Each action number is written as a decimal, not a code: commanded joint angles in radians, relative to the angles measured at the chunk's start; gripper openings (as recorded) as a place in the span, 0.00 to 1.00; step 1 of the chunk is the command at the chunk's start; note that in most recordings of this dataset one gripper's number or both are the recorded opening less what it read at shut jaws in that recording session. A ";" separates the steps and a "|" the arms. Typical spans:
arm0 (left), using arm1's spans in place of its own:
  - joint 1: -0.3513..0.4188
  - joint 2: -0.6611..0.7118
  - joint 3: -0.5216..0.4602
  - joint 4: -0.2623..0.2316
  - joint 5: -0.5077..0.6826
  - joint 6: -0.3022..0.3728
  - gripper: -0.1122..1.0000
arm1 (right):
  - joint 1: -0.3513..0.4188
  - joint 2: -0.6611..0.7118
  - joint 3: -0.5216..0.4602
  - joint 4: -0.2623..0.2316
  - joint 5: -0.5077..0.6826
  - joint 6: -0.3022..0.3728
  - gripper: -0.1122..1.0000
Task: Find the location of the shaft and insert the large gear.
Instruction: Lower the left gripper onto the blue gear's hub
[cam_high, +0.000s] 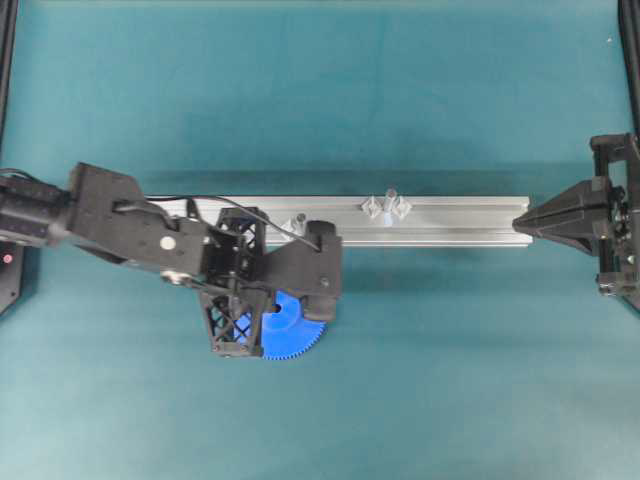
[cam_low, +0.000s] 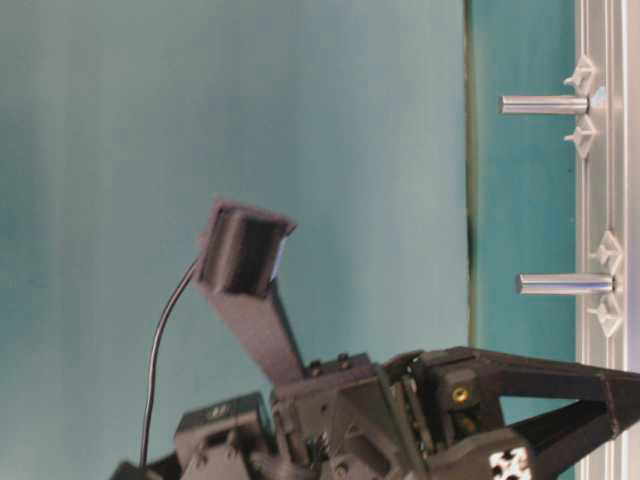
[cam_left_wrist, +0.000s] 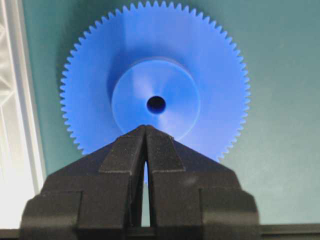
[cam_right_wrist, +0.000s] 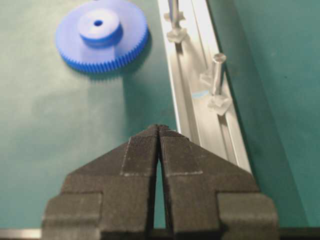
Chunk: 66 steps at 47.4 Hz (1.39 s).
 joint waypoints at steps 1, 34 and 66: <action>-0.006 0.000 -0.048 0.003 0.025 0.008 0.10 | -0.003 0.003 -0.009 0.000 -0.006 0.009 0.12; -0.015 0.038 -0.097 0.003 0.058 0.049 0.10 | -0.003 -0.021 0.006 0.002 -0.005 0.009 0.12; -0.017 0.046 -0.087 0.003 0.055 0.054 0.12 | -0.003 -0.021 0.012 0.000 -0.009 0.011 0.12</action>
